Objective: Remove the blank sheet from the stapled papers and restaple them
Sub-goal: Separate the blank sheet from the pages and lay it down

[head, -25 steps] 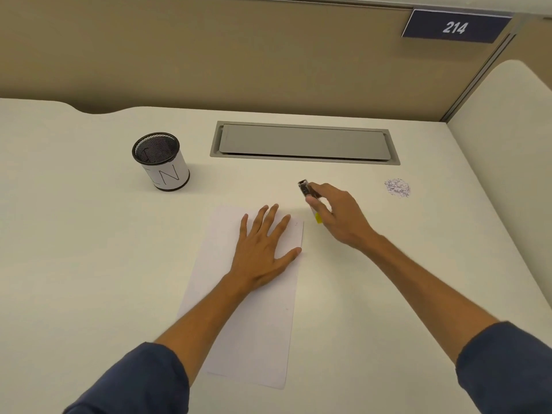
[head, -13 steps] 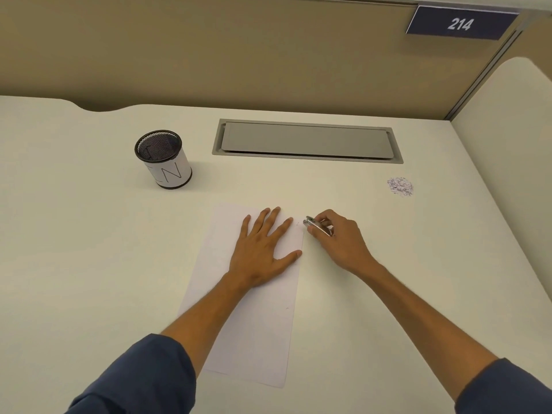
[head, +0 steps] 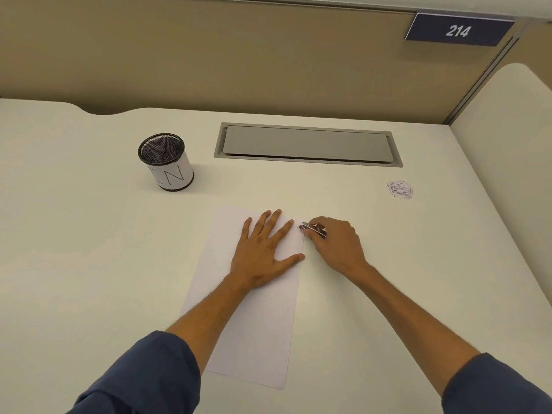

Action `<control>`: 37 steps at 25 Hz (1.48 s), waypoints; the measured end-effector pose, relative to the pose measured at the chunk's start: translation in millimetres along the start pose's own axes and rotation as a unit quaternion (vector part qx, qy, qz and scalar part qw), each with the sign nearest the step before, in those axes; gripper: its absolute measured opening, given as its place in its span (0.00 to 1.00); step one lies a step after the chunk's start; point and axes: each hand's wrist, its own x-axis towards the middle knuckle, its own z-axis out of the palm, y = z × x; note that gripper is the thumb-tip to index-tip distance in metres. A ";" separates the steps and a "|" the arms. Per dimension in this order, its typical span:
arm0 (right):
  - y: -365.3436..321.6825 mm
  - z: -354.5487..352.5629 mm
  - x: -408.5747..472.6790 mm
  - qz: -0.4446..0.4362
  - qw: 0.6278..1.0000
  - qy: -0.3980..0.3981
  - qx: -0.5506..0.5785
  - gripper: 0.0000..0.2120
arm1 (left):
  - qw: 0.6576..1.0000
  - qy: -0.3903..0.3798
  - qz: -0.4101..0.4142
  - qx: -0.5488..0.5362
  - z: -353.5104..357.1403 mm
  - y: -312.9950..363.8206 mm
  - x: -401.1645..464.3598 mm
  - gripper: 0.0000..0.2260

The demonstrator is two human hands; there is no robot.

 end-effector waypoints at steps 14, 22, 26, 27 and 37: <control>-3.9 -23.0 10.3 0.078 0.968 -0.094 0.219 0.09 | 1.000 0.011 0.001 -0.007 0.4 0.0 -0.1 0.36; 1.1 -20.0 8.7 0.080 0.970 -0.093 0.208 0.10 | 1.000 0.008 0.000 -0.004 -0.1 0.2 -0.3 0.35; 4.8 -10.7 6.6 0.040 0.990 -0.050 0.129 0.11 | 1.000 0.006 -0.001 -0.008 -0.2 0.5 -1.1 0.35; 5.0 -8.7 5.3 0.012 0.997 -0.036 0.062 0.12 | 1.000 0.005 0.000 -0.008 -0.7 0.8 -1.0 0.36; 1.8 24.1 -1.9 -0.174 0.942 0.154 -0.241 0.05 | 1.000 0.021 0.017 0.011 2.0 -1.0 0.1 0.36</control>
